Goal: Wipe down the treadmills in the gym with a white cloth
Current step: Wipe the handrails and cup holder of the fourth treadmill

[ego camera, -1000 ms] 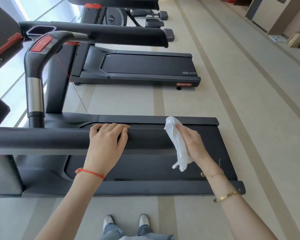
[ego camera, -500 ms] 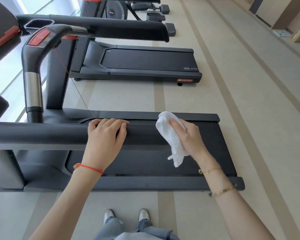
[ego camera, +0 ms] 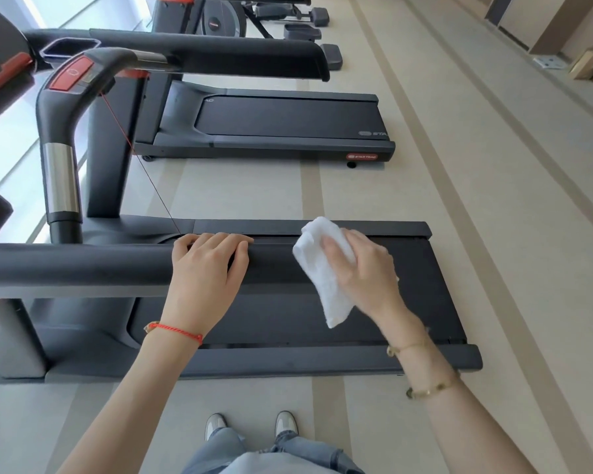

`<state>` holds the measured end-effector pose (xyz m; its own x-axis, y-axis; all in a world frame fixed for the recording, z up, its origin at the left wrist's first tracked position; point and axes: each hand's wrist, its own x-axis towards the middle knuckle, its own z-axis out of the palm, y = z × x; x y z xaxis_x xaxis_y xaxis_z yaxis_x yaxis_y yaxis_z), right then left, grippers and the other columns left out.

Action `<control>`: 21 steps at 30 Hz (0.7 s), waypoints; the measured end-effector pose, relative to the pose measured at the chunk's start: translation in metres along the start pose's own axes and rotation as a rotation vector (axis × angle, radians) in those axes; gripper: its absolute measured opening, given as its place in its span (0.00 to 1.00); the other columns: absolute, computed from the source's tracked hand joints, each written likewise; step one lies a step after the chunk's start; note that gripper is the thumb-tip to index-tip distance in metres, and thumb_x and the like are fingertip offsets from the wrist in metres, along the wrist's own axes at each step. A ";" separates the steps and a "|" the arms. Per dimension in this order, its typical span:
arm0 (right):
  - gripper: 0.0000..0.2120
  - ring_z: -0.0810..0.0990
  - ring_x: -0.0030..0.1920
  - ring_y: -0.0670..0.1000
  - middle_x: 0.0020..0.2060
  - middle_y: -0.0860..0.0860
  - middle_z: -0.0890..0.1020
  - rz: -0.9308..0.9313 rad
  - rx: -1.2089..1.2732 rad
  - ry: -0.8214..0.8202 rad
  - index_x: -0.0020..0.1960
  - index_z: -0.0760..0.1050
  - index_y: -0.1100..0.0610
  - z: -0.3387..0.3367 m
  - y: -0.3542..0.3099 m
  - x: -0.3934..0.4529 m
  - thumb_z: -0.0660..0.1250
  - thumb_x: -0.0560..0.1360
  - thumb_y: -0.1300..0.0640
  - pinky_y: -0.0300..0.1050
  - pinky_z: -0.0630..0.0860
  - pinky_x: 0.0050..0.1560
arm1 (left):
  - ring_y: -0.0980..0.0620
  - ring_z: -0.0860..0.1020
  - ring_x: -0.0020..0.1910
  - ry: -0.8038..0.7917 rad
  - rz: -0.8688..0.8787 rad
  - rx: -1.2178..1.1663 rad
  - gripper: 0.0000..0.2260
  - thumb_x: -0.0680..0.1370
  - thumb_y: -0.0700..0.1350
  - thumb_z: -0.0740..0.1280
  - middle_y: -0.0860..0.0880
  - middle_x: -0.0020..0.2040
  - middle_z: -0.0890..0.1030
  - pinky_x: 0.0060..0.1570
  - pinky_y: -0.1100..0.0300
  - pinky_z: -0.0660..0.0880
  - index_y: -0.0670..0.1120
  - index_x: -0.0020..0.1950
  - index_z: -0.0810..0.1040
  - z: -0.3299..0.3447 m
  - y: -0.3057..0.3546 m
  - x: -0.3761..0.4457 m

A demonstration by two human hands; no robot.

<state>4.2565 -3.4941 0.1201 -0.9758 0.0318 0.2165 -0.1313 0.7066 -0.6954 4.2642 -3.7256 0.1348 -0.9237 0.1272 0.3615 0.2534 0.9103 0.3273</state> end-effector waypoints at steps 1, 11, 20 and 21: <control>0.17 0.76 0.42 0.43 0.41 0.42 0.79 -0.109 -0.094 0.065 0.46 0.75 0.47 0.004 -0.002 -0.009 0.55 0.78 0.37 0.39 0.71 0.43 | 0.49 0.80 0.47 0.005 -0.001 0.000 0.15 0.82 0.45 0.55 0.53 0.46 0.84 0.61 0.52 0.64 0.48 0.51 0.82 0.000 0.000 0.000; 0.24 0.79 0.40 0.54 0.44 0.49 0.82 -0.531 -0.568 0.012 0.56 0.78 0.57 0.021 -0.034 0.010 0.52 0.81 0.40 0.48 0.75 0.43 | 0.46 0.80 0.52 -0.012 0.040 -0.045 0.10 0.81 0.41 0.62 0.48 0.50 0.84 0.71 0.45 0.64 0.42 0.57 0.81 -0.013 -0.018 -0.002; 0.26 0.81 0.40 0.53 0.43 0.51 0.82 -0.641 -0.639 0.028 0.58 0.78 0.59 0.074 -0.085 0.016 0.50 0.82 0.42 0.48 0.78 0.42 | 0.47 0.79 0.57 0.082 -0.024 -0.049 0.10 0.80 0.37 0.64 0.47 0.56 0.82 0.74 0.46 0.61 0.41 0.60 0.80 -0.047 -0.078 -0.020; 0.26 0.81 0.40 0.53 0.43 0.51 0.82 -0.652 -0.641 0.035 0.57 0.78 0.59 0.082 -0.092 0.017 0.50 0.82 0.42 0.48 0.78 0.42 | 0.46 0.79 0.57 0.103 -0.035 -0.053 0.11 0.79 0.37 0.64 0.46 0.56 0.82 0.74 0.46 0.62 0.41 0.60 0.80 -0.052 -0.087 -0.021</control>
<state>4.2379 -3.6168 0.1316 -0.7353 -0.4971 0.4606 -0.5221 0.8489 0.0828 4.2763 -3.8274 0.1439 -0.8987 0.0518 0.4354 0.2383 0.8913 0.3858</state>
